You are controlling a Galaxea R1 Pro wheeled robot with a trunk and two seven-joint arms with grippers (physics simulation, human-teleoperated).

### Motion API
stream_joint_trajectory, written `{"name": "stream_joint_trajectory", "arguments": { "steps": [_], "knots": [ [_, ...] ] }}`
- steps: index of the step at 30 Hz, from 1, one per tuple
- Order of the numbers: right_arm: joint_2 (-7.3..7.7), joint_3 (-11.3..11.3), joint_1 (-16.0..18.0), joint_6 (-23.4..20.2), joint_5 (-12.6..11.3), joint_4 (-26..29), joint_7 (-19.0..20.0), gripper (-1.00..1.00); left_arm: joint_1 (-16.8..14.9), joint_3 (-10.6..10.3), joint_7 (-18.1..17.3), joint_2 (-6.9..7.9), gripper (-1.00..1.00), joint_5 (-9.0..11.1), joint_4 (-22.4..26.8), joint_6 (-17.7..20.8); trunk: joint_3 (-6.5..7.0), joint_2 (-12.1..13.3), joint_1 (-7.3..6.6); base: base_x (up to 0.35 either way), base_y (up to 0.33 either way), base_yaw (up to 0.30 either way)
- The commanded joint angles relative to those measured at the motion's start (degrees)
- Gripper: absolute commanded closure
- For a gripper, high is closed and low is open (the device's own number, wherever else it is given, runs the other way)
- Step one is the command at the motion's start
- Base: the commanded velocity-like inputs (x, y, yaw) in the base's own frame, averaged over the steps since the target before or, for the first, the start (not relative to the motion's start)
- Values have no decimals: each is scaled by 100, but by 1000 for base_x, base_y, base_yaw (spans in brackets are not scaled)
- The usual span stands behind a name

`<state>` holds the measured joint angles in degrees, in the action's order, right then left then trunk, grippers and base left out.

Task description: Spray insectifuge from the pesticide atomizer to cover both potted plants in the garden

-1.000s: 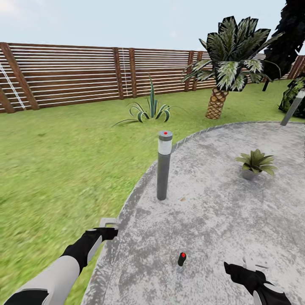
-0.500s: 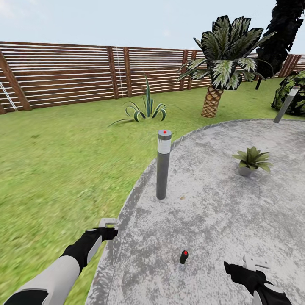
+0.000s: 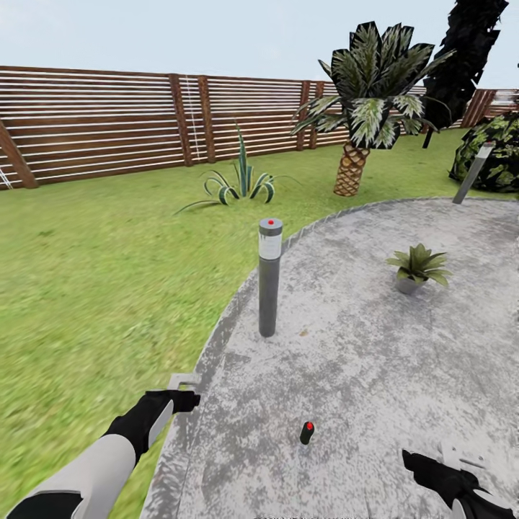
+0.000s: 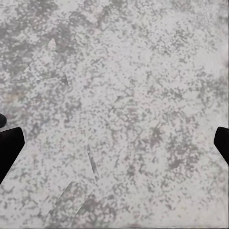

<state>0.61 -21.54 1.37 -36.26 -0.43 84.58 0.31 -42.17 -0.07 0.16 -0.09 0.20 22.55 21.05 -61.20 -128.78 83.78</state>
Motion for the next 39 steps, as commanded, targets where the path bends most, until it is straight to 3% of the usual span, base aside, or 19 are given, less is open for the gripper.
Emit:
{"name": "stream_joint_trajectory", "arguments": {
  "steps": [1,5,23,39],
  "knots": [
    [0,-57,3,-30,-9,6,4,-100,0,-3,2,2,-100,3,12,50,-13,-2,-1,0,0,-148],
    [-6,-233,3,-30,-5,6,-1,-100,-4,-16,5,2,-100,-26,12,90,-36,-2,-1,0,0,-83],
    [9,-235,3,-140,-1,80,2,-100,-53,-13,-10,0,-100,-25,87,46,-49,-2,-1,0,0,-9],
    [20,-268,3,-144,-3,128,4,-100,-5,-20,-9,-67,-100,-26,570,40,-459,-644,350,0,0,-122]
  ]
}}
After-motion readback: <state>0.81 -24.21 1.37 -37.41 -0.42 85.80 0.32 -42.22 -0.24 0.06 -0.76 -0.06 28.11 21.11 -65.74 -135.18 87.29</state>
